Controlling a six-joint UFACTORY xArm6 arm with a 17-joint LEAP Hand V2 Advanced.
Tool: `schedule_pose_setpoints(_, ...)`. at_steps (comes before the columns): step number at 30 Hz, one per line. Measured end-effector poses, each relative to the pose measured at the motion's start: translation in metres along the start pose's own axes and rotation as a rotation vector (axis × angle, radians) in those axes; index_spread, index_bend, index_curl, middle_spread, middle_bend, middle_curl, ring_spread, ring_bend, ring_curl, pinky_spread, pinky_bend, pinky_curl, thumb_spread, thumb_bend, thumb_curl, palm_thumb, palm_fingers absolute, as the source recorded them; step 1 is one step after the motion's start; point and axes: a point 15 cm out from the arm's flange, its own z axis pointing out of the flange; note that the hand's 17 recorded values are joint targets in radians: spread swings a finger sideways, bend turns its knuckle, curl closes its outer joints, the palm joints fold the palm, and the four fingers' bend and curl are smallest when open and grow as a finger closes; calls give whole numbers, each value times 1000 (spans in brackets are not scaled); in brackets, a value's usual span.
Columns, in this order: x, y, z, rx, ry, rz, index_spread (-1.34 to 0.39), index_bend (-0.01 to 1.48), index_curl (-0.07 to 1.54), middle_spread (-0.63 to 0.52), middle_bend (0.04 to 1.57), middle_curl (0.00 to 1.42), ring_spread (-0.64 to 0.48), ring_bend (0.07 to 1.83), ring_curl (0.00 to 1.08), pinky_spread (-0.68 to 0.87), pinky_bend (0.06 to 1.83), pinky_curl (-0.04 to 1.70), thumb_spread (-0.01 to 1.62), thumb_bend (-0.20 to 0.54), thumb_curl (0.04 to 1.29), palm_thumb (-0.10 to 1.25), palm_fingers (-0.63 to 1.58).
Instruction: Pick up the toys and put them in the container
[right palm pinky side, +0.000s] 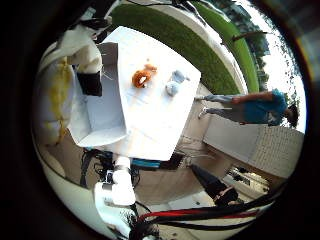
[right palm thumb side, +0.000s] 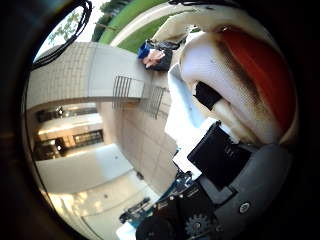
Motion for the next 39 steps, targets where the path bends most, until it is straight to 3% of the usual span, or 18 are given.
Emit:
schedule_pose_setpoints(1,-2,-3,3,-3,0,-6,-1054,1017,-17,-283,1139,1189,-111,1499,834,130,1667,670,1169,-17,632,965,791)
schedule_pose_setpoints(2,-6,-10,12,-15,-2,-14,-1008,1045,2,-273,1116,1165,-92,1466,814,142,1607,667,1190,-51,601,878,762)
schedule_pose_setpoints(6,-11,-30,49,-90,-8,-29,-856,1042,1,-237,1013,1082,-37,1363,746,200,1535,643,1224,-26,570,847,737)
schedule_pose_setpoints(9,-11,-38,77,-161,-14,-33,-605,949,3,-188,760,966,16,1260,708,237,1448,653,1245,-24,544,825,312)
schedule_pose_setpoints(11,-7,-40,94,-208,-19,-36,-436,872,36,-121,537,831,100,1100,641,281,1301,615,1249,-25,523,809,-91)
schedule_pose_setpoints(13,-2,-40,98,-220,-23,-47,-399,780,43,-57,396,717,163,913,531,320,1167,526,1248,-28,509,793,-205)
schedule_pose_setpoints(19,13,-39,91,-203,-35,-76,-413,500,63,28,183,536,251,596,370,377,922,390,1234,-29,473,749,-180)
schedule_pose_setpoints(22,13,-38,88,-196,-36,-86,-417,405,78,41,148,480,267,525,340,390,853,353,1225,-28,460,731,-137)
schedule_pose_setpoints(31,17,-33,67,-147,-33,-104,-429,226,146,51,132,353,286,433,309,409,761,293,1212,-23,432,724,-58)
schedule_pose_setpoints(39,12,-24,45,-96,-66,-117,-428,171,188,59,153,311,286,421,311,414,733,270,1205,-23,422,723,-22)
